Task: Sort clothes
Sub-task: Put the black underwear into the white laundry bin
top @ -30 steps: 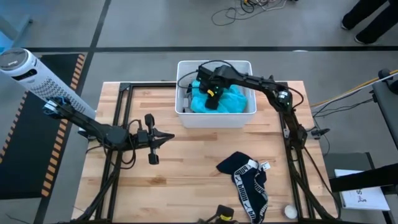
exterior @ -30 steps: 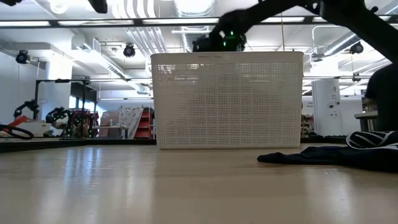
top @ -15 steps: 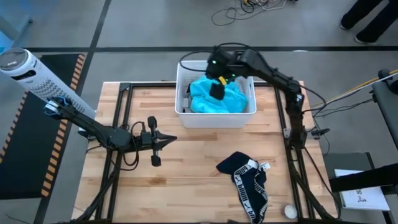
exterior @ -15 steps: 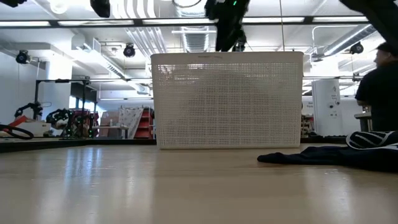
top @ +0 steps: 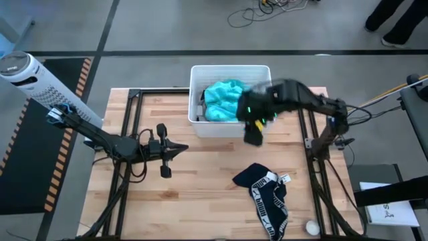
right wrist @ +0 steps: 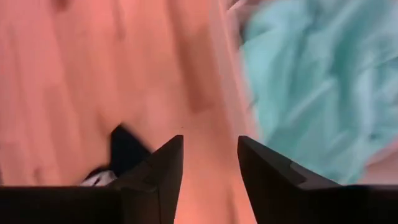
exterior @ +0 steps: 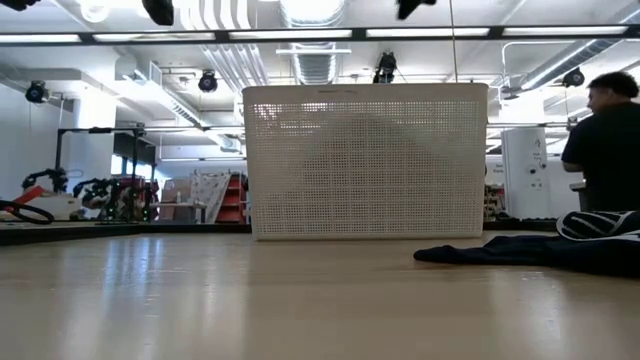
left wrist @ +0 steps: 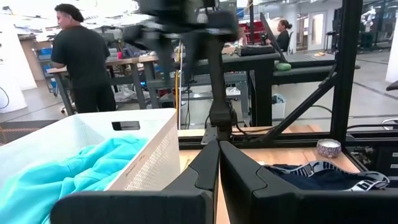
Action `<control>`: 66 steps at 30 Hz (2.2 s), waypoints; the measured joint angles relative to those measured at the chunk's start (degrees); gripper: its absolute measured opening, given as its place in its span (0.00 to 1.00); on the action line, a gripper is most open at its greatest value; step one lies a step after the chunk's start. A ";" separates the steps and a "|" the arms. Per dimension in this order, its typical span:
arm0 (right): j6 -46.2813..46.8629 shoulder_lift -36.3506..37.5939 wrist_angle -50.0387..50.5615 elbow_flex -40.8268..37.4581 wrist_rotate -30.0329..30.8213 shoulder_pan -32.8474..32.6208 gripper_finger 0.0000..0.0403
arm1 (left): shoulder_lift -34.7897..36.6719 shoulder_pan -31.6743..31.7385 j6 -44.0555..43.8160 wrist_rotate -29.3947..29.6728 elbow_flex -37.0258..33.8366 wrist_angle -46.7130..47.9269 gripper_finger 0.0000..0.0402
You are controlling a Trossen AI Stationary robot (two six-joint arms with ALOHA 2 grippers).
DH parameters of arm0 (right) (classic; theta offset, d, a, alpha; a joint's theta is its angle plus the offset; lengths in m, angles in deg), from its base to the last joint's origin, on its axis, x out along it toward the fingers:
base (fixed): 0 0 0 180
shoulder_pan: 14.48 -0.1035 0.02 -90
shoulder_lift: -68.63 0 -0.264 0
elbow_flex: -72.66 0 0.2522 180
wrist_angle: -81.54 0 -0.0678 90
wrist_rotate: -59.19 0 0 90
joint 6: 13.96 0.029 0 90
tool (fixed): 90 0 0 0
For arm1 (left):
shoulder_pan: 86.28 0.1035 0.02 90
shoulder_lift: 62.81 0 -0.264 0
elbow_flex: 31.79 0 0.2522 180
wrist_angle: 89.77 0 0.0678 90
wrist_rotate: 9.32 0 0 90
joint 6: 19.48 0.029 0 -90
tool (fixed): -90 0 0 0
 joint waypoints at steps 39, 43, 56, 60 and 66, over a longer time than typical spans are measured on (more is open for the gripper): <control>46.51 9.94 -51.02 -77.53 3.56 -35.07 0.76 | 1.69 0.00 -1.85 -0.24 0.00 4.08 0.00; 46.64 7.20 -51.84 -77.66 3.75 -35.08 0.64 | 2.44 0.00 -2.29 -0.22 0.00 3.91 0.00; 37.71 9.35 -46.18 -66.19 17.02 -34.90 0.05 | 7.61 0.23 -3.71 -0.20 0.02 5.16 0.00; 31.39 9.88 -39.31 -57.33 23.04 -34.58 0.01 | 8.48 0.82 -3.33 -0.20 0.02 5.62 0.00; 22.98 10.29 -27.85 -41.69 36.35 -33.60 0.01 | 9.29 2.90 -3.14 -0.20 0.02 8.20 0.00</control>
